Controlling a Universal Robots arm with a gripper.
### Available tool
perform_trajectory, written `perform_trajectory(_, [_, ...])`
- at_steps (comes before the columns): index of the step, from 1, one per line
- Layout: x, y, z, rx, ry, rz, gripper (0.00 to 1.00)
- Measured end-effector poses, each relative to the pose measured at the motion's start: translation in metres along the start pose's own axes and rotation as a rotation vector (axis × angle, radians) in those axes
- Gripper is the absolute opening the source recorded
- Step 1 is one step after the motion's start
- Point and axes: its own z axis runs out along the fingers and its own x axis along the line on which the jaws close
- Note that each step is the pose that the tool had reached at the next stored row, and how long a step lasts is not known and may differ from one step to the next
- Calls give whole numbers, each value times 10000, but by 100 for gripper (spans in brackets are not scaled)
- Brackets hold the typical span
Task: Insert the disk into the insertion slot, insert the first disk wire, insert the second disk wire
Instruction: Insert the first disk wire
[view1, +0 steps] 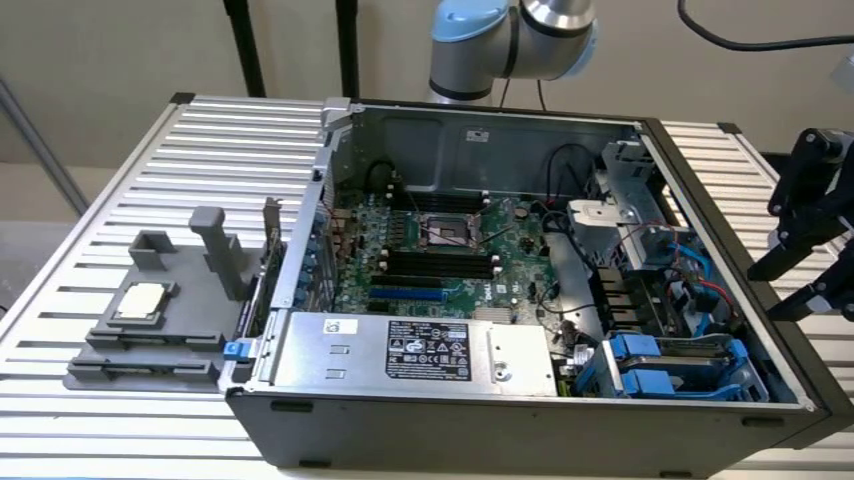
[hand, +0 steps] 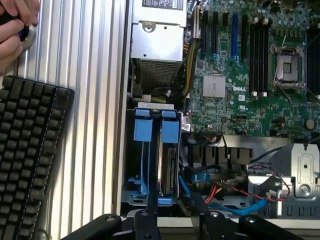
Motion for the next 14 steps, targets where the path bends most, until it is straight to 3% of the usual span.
perform_trajectory(1, [1,-3,17,0,2,0,32])
perform_trajectory(3, [5,-7,54,1,0,2,32])
perform_trajectory(4, [6,-10,71,1,1,0,25])
perform_trajectory(14, [-12,-16,256,1,0,-4,25])
